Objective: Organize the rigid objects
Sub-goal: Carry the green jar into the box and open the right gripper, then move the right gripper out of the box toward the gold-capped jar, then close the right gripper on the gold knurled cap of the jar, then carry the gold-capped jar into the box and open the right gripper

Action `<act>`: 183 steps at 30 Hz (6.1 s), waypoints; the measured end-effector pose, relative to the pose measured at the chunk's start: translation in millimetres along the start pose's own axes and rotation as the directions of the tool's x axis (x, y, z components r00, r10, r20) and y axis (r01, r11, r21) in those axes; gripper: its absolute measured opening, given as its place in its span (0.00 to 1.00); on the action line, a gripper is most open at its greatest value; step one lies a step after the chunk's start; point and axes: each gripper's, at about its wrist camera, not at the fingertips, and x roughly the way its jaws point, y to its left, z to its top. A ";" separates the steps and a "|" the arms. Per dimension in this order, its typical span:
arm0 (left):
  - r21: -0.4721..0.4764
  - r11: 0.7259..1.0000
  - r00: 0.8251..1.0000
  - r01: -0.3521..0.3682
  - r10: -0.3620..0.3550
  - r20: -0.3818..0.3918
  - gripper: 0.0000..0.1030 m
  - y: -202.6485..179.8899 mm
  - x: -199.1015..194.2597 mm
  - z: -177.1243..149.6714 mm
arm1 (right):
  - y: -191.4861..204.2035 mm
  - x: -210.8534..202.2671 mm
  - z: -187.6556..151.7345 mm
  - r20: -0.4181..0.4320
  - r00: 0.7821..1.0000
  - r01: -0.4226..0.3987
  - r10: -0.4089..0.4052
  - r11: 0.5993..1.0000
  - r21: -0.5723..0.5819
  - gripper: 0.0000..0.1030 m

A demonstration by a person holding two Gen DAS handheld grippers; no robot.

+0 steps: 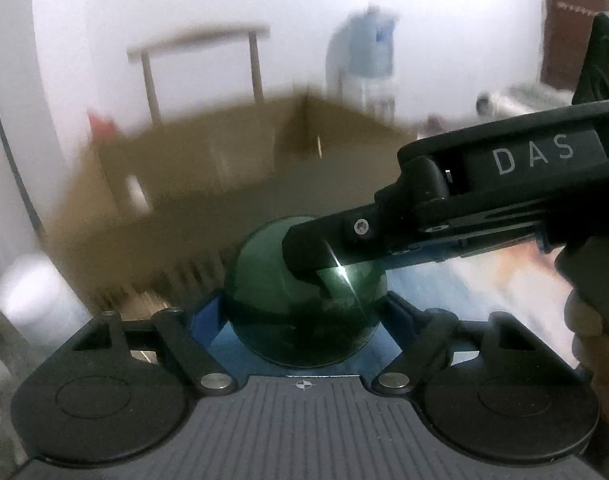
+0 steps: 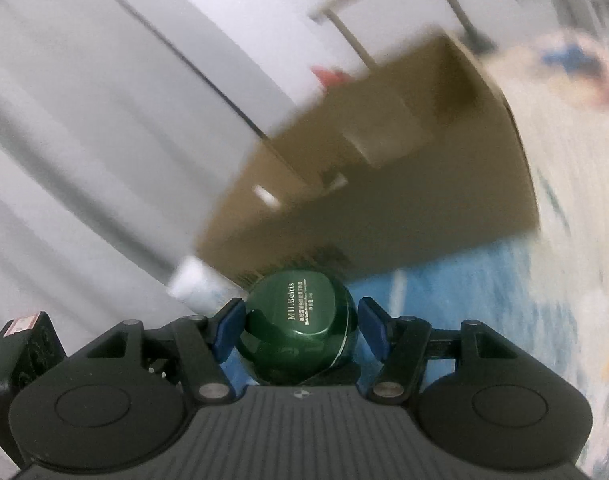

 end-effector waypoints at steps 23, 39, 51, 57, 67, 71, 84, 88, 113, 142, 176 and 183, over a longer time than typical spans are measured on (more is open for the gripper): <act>-0.186 0.981 0.935 0.051 -0.113 -0.338 0.80 69.4 134.6 105.8 | -16.4 105.4 146.5 -0.264 0.954 0.137 -0.140 0.990 -0.031 0.66; -0.211 0.977 0.881 0.026 -0.122 -0.457 0.82 72.6 169.8 109.2 | -41.7 145.9 147.5 -0.386 0.893 0.230 -0.230 0.972 -0.048 0.65; -0.191 0.982 0.939 0.007 -0.072 -0.337 0.93 73.1 123.1 114.6 | -22.5 102.1 152.3 -0.245 0.945 0.207 -0.218 0.976 -0.067 0.65; -0.116 0.993 0.986 0.003 -0.021 -0.163 0.98 70.9 33.0 104.4 | 10.5 18.2 133.0 -0.065 0.994 0.078 -0.084 0.993 -0.086 0.64; -0.233 0.970 0.996 0.066 -0.077 -0.038 0.99 103.6 -80.2 40.9 | 35.9 -61.1 48.3 0.011 0.980 -0.196 0.196 0.981 0.000 0.65; -0.228 0.972 0.993 0.060 -0.082 -0.090 0.99 101.2 -63.2 16.2 | 37.5 -42.6 32.1 0.002 0.976 -0.219 0.219 0.975 0.029 0.65; -0.144 0.984 0.989 -0.107 0.090 -0.119 0.93 58.1 28.4 -33.4 | 9.6 97.3 16.5 -0.146 0.989 -0.030 0.030 1.000 0.003 0.51; -0.109 0.982 0.985 -0.151 0.140 -0.105 0.94 53.9 38.9 -35.3 | 9.0 113.2 6.4 -0.173 0.985 -0.025 0.023 1.000 -0.008 0.44; -0.021 0.998 0.996 0.053 -0.054 -0.066 0.95 27.3 46.7 -43.5 | -19.5 79.5 -10.1 -0.193 0.981 0.012 -0.006 0.999 0.030 0.43; 0.055 0.998 1.000 0.001 0.000 -0.010 0.54 10.3 34.1 -12.3 | -18.7 34.0 -16.0 -0.070 0.997 0.039 -0.038 0.999 0.015 0.41; 0.006 0.999 0.979 0.052 -0.050 -0.199 0.54 2.5 172.7 142.3 | -55.5 66.6 169.9 -0.158 0.948 0.253 -0.276 0.955 -0.153 0.40; -0.040 0.998 0.966 0.055 -0.063 -0.252 0.57 6.6 188.3 148.1 | -59.5 71.7 178.3 -0.147 0.949 0.257 -0.279 0.954 -0.157 0.40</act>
